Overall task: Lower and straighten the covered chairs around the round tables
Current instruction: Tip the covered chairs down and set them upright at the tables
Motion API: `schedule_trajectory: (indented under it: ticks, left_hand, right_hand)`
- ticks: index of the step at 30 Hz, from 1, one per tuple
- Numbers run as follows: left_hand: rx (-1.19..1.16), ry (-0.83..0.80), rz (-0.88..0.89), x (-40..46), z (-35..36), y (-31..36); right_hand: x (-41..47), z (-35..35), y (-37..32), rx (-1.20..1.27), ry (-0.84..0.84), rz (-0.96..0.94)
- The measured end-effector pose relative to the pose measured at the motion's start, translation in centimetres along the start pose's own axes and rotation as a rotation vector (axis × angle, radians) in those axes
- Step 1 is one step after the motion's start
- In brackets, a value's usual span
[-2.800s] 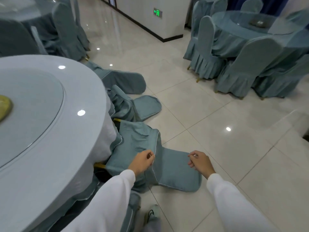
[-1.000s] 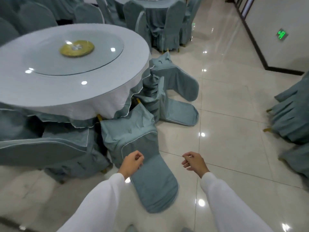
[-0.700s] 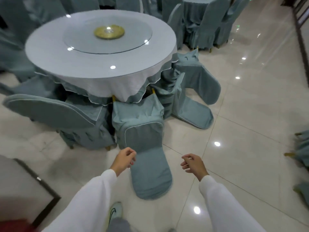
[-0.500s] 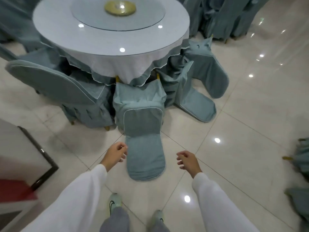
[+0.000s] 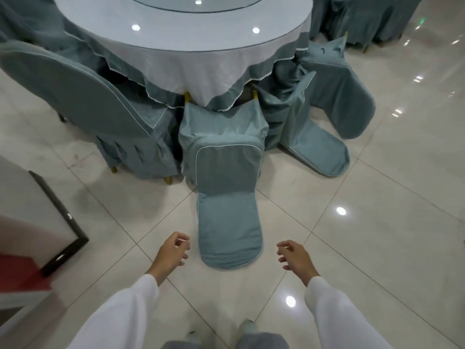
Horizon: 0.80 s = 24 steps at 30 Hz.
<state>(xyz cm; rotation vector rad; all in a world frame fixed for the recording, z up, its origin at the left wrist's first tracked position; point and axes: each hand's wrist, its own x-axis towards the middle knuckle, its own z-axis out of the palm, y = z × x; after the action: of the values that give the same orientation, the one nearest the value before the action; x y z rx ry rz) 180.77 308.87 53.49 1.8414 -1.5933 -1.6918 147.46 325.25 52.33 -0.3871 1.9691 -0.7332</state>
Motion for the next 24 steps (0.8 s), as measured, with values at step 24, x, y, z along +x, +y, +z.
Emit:
schedule_trajectory:
  ticks: [24]
  left_hand:
    - [-0.067,0.130,-0.181,36.3,18.1,-34.9]
  right_hand:
    - [38.6,17.0,30.4,0.095,0.002,0.165]
